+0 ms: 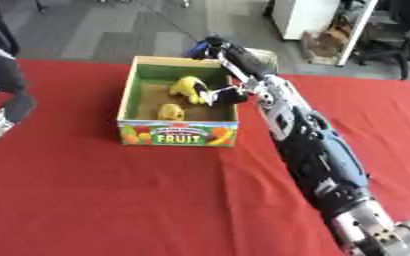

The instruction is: Pick up objects on the table and place them in the box.

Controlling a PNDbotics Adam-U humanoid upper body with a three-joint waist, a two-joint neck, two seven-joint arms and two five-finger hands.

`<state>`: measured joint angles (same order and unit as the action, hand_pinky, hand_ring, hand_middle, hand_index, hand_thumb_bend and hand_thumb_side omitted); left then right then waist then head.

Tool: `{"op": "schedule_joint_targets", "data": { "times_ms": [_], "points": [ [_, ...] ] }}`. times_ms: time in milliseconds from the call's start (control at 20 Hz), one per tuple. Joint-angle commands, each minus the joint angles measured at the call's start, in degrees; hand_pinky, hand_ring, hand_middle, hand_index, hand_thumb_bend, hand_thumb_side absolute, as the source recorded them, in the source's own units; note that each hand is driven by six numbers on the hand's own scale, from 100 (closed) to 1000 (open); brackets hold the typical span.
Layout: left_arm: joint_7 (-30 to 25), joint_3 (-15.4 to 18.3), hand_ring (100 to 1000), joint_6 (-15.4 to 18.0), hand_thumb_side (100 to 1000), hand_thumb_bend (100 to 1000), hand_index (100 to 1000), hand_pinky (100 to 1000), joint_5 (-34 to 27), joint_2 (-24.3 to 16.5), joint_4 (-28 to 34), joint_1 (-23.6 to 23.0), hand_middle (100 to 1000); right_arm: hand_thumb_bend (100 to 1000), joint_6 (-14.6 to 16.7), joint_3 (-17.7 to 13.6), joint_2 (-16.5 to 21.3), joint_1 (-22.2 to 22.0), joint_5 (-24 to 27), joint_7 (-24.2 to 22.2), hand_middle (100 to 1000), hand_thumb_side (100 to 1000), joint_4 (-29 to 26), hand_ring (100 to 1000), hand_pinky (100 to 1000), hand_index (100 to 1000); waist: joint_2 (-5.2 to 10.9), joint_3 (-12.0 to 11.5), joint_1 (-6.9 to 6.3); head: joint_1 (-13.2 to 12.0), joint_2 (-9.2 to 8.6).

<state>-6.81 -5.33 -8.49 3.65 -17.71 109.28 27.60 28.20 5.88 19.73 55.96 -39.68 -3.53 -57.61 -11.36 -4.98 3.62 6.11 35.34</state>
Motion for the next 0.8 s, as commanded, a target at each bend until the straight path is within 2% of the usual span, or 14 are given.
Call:
{"op": "schedule_joint_targets", "data": {
  "times_ms": [50, 100, 250, 400, 550, 800],
  "points": [
    [1.3, 1.4, 613, 0.0, 319, 568, 666, 634, 0.7, -1.7, -0.2, -0.5, 549, 125, -1.1, 0.9, 5.0, -2.0, 11.1, -1.4, 683, 121, -9.7, 1000, 816, 794, 1.37, 0.9, -0.30, -1.5, 0.86],
    [1.8, 1.6, 611, -0.1, 321, 567, 665, 632, 0.9, -1.9, -0.5, -0.9, 548, 100, -2.1, 1.0, 6.1, -4.1, 15.2, -1.8, 670, 122, -13.1, 1000, 821, 787, 1.46, 1.5, -0.29, -1.9, 1.05],
    [3.0, 2.4, 611, 0.0, 325, 564, 664, 631, 1.2, -2.5, -1.2, -2.3, 547, 100, -6.1, 0.5, 8.5, -11.4, 28.8, -3.5, 655, 145, -23.7, 1000, 831, 781, 1.59, 3.1, -0.17, -3.5, 1.50],
    [4.1, 3.2, 610, 0.3, 331, 557, 663, 629, 0.8, -2.8, -1.8, -3.7, 546, 100, -9.8, -1.9, 9.2, -19.3, 39.3, -4.6, 645, 175, -32.8, 1000, 835, 776, 1.64, 4.5, -0.24, -5.0, 1.90],
    [5.0, 3.8, 610, 1.0, 335, 555, 661, 627, 0.2, -3.2, -2.3, -4.9, 545, 100, -12.8, -4.6, 8.2, -26.1, 44.4, -4.0, 633, 212, -38.5, 1000, 836, 768, 1.59, 5.2, -0.30, -5.7, 2.36],
    [5.8, 4.5, 609, 1.5, 344, 553, 659, 623, -0.2, -3.1, -2.4, -6.6, 543, 100, -15.6, -7.6, 5.0, -33.8, 46.5, -2.9, 620, 264, -43.5, 1000, 841, 760, 1.38, 6.4, -0.61, -6.6, 3.72]
  ]
}}
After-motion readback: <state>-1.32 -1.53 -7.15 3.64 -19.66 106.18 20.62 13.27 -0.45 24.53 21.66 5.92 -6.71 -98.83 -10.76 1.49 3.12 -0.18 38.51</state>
